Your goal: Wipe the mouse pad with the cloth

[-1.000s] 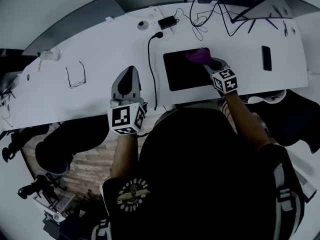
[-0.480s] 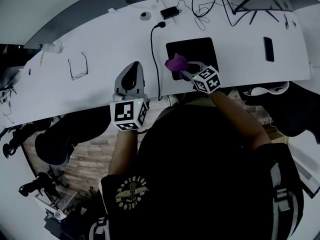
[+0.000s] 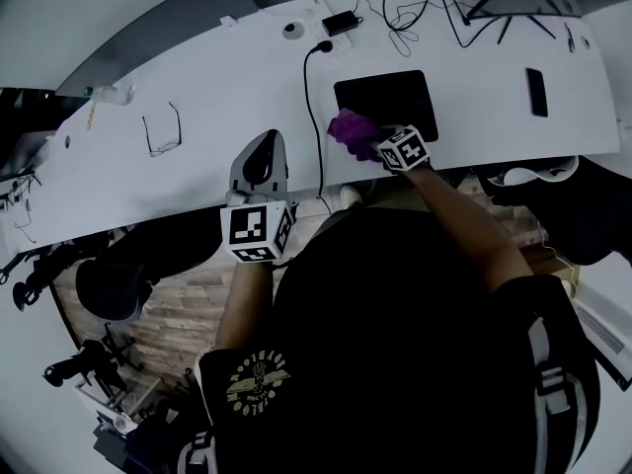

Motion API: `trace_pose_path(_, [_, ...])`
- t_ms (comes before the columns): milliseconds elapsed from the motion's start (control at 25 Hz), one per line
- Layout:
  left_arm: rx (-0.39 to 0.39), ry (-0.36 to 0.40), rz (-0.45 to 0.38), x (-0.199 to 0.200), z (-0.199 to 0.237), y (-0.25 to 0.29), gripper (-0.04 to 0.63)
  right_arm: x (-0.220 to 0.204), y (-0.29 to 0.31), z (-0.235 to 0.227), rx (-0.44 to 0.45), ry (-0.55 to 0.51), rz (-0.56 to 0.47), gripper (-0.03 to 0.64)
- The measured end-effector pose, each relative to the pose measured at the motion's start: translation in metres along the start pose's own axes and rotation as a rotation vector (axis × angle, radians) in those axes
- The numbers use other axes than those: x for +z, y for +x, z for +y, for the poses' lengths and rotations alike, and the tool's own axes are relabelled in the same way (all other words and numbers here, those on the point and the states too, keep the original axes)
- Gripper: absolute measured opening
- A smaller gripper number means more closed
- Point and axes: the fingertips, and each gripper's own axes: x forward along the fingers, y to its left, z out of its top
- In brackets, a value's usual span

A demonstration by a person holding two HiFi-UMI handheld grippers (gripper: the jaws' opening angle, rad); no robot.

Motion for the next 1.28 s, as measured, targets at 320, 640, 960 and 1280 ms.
trace_pose_path(320, [0.007,0.015,-0.013,0.010,-0.005,0.004,0.002,-0.009,-0.016,-0.027,-0.040,0.003,-0.012,0.091])
trace_pose_path(640, [0.034,0.016,-0.033,0.027,-0.019,0.024,0.002,-0.023,-0.039,-0.060,-0.045,-0.017,0.009,0.091])
trace_pose_path(960, [0.058,-0.006,-0.037,0.042,-0.046,0.052,0.002,-0.039,-0.067,-0.097,-0.027,-0.015,0.048,0.089])
trace_pose_path(1280, [0.100,-0.020,-0.055,0.054,-0.066,0.070,0.002,-0.052,-0.085,-0.127,0.007,-0.066,0.098,0.087])
